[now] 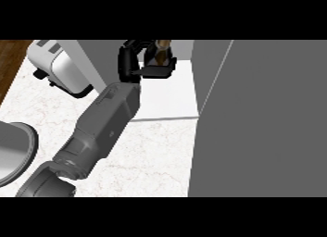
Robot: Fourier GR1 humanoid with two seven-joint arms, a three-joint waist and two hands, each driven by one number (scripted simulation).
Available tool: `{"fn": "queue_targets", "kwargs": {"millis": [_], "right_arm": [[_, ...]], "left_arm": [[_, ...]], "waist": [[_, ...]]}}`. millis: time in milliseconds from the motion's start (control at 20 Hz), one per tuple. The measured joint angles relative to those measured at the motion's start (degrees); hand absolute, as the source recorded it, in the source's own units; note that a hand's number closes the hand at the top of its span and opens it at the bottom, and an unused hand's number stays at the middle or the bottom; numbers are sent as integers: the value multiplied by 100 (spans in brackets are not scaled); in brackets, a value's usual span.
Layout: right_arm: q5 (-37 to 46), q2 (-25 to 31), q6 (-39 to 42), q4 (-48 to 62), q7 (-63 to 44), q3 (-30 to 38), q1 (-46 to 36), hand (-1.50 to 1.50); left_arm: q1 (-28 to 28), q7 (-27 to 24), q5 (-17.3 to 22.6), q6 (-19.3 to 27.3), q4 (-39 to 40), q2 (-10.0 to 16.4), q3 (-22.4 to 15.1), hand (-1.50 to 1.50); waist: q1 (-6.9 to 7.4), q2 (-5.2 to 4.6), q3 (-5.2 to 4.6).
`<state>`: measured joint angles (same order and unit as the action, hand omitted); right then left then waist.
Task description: Pick up the wine, place it into the cabinet and close the cabinet
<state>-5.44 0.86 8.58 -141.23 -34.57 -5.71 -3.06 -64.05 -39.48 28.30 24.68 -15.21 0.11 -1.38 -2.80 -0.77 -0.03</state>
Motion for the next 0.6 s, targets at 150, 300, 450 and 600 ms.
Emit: {"fn": "queue_targets", "kwargs": {"millis": [150,300,450,600], "right_arm": [[2,-3,8,3,-7,-34,-21,-150],[6,-27,-34,3,-17,-78,-23,-150],[7,-40,15,23,93,-99,38,-150],[12,-56,7,24,96,-143,27,-150]], "left_arm": [[-43,-76,132,-178,126,0,167,150],[-57,-240,163,-227,295,-13,272,150],[-109,-288,171,-280,418,-15,346,150],[-142,-372,148,-329,535,-5,395,150]], "waist": [[-32,-6,6],[-59,-17,6],[-62,-12,13],[-84,-22,13]]}}
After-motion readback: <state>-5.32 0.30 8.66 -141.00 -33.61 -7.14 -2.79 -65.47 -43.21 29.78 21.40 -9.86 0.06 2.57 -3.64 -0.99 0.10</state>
